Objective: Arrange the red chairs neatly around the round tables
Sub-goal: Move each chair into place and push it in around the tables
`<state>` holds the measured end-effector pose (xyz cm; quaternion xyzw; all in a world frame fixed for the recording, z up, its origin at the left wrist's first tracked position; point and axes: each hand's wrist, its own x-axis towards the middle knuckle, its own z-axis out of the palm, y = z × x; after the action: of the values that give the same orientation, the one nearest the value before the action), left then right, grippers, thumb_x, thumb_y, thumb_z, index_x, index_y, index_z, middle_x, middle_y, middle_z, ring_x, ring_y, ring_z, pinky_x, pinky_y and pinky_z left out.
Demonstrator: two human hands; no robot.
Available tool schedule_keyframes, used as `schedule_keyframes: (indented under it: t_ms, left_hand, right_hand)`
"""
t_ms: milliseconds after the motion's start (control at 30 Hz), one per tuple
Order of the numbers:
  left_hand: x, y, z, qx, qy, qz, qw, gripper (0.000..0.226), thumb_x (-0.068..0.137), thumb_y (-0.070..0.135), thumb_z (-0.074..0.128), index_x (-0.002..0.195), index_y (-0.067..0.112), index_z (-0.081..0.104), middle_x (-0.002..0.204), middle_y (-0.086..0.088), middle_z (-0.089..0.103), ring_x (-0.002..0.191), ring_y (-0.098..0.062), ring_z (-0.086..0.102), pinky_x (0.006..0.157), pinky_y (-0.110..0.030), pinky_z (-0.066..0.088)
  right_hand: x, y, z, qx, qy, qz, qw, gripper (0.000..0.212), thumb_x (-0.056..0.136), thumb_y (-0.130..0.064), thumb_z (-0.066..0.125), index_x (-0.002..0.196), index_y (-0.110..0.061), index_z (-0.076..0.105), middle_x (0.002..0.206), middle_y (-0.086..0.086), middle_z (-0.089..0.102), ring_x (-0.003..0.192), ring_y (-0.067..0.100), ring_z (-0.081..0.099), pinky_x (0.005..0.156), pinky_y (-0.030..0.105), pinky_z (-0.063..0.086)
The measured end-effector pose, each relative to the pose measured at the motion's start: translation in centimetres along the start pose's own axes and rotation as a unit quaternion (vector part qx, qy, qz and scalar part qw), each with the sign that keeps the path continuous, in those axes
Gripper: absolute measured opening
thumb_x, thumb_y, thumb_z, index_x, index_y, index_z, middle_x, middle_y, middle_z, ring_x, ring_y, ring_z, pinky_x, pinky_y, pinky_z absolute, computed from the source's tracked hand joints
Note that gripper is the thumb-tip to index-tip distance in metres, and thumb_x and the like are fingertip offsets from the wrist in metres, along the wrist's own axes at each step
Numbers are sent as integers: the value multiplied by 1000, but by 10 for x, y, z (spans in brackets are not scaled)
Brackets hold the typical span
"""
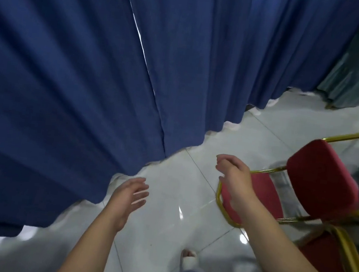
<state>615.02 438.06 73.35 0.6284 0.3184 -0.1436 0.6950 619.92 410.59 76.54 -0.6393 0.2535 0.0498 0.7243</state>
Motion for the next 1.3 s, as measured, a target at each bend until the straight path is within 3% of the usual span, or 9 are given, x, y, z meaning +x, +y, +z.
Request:
schedule_keyframes:
  t_ms: [133, 233, 300, 433, 600, 767, 967, 1100, 1300]
  left_hand:
    - [46, 50, 22, -29, -42, -12, 999, 22, 98, 22, 56, 117, 18, 67, 111, -7, 72, 103, -25, 69, 82, -35, 55]
    - [94, 78, 42, -12, -97, -39, 994, 20, 97, 21, 56, 111, 18, 69, 109, -6, 74, 101, -23, 71, 82, -34, 56]
    - [136, 102, 59, 17, -111, -49, 992, 19, 97, 20, 56, 110, 19, 69, 108, -6, 74, 98, -21, 72, 80, -33, 57]
    - [225, 171, 103, 47, -138, -42, 988, 16, 98, 18, 53, 109, 18, 65, 107, -7, 69, 92, -20, 67, 77, -31, 53]
    - [301, 272, 179, 103, -211, -8, 972, 15, 97, 12, 53, 105, 17, 65, 92, -5, 68, 80, -17, 64, 68, -26, 52]
    - [344, 320, 287, 213, -331, -6, 919, 17, 96, 8, 54, 110, 11, 64, 91, -7, 64, 75, -16, 60, 69, -26, 48]
    - [377, 328, 410, 339, -474, -37, 812, 17, 95, 15, 59, 109, 17, 68, 100, -6, 71, 89, -20, 67, 78, -29, 56]
    - [409, 336, 495, 404, -469, -4, 785, 18, 94, 13, 59, 109, 17, 67, 98, -6, 69, 83, -17, 65, 73, -26, 54]
    - [435, 367, 602, 515, -479, 8, 711, 18, 93, 13, 60, 107, 17, 70, 93, -1, 72, 80, -15, 66, 68, -26, 51]
  right_hand:
    - [49, -17, 34, -20, -3, 18, 1000, 17, 90, -10, 60, 101, -12, 72, 93, -3, 66, 91, 15, 61, 86, 33, 48]
    - [84, -20, 47, -29, -7, 37, 999, 18, 89, -6, 60, 101, -10, 72, 93, 0, 66, 87, 16, 58, 77, 30, 45]
    - [117, -28, 46, -40, 21, 57, 997, 18, 89, -6, 60, 102, -11, 72, 96, 4, 67, 89, 19, 59, 72, 31, 42]
    - [191, -72, 32, -39, 91, 70, 993, 19, 94, -15, 58, 108, -15, 71, 112, 3, 71, 108, 23, 63, 84, 37, 43]
    - [243, -137, 28, -12, 187, 61, 981, 20, 95, -15, 57, 110, -14, 71, 114, 4, 71, 109, 21, 65, 92, 41, 46]
    - [269, -140, 31, 29, 271, 100, 957, 16, 95, -17, 59, 104, -19, 72, 109, 0, 72, 104, 21, 66, 93, 41, 46]
    - [305, -149, -21, 86, 334, 144, 928, 17, 95, -20, 59, 99, -19, 75, 95, -3, 77, 98, 22, 70, 99, 48, 48]
    - [374, -170, -72, 143, 385, 102, 906, 18, 96, -20, 56, 104, -14, 72, 106, 6, 75, 97, 23, 68, 93, 44, 48]
    - [485, -232, -132, 185, 334, 71, 922, 18, 95, -24, 58, 107, -17, 70, 116, 6, 71, 102, 21, 67, 85, 37, 45]
